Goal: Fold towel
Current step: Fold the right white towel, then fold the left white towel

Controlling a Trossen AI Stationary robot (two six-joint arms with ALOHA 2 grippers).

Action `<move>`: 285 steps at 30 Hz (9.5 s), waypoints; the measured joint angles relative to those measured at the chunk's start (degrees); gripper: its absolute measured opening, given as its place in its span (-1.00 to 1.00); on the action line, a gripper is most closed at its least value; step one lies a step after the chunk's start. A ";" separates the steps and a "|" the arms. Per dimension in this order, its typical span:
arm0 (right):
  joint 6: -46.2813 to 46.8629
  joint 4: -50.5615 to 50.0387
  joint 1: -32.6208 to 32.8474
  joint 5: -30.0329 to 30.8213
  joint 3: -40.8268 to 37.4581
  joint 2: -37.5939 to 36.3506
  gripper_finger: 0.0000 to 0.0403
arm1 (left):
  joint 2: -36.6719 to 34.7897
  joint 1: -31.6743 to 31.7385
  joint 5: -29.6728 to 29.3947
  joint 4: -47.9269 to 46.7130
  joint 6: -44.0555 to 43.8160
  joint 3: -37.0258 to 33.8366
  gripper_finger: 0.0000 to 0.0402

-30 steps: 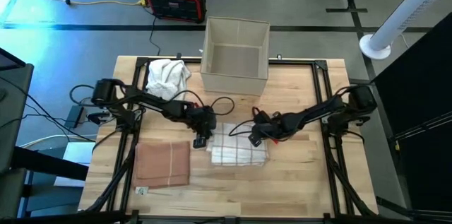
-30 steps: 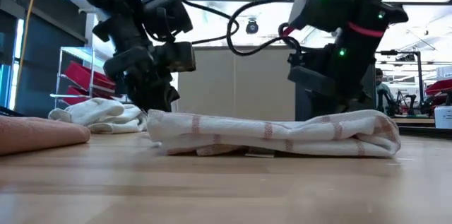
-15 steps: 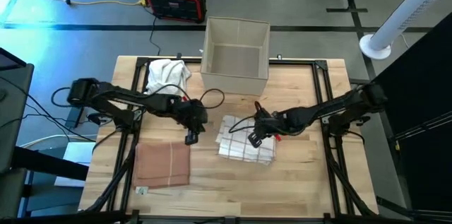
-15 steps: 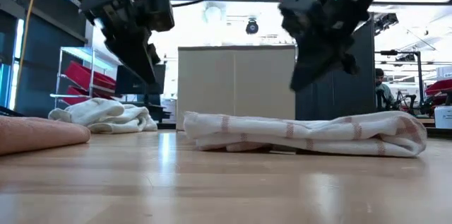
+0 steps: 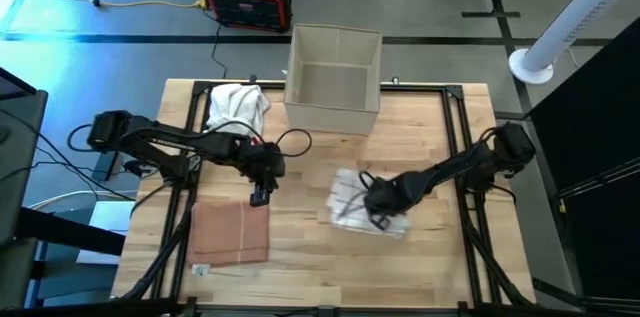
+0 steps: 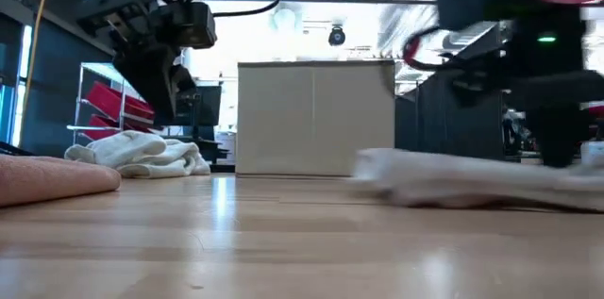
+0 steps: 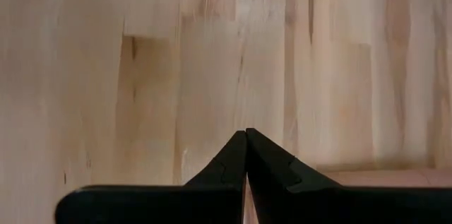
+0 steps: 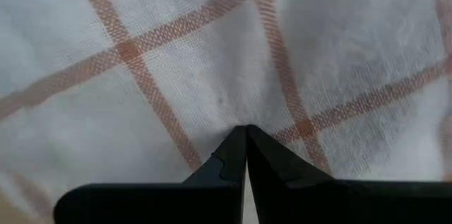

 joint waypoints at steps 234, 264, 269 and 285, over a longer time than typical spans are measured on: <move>-19.33 6.89 -7.59 9.93 11.26 -19.65 -1.00 | -5.29 -9.63 -9.00 -47.63 -11.61 46.81 -0.99; -23.86 27.06 -14.22 7.63 11.26 -3.87 -0.43 | -12.32 -10.44 -2.79 -47.96 -18.69 48.22 -0.99; -31.38 34.64 -12.55 16.09 11.26 2.01 -0.43 | -11.78 -12.65 2.14 -41.53 -19.49 36.30 -0.99; -31.68 31.68 -6.06 -3.97 11.41 13.54 -0.99 | -11.76 -13.24 -2.33 -24.49 -21.86 16.25 -0.99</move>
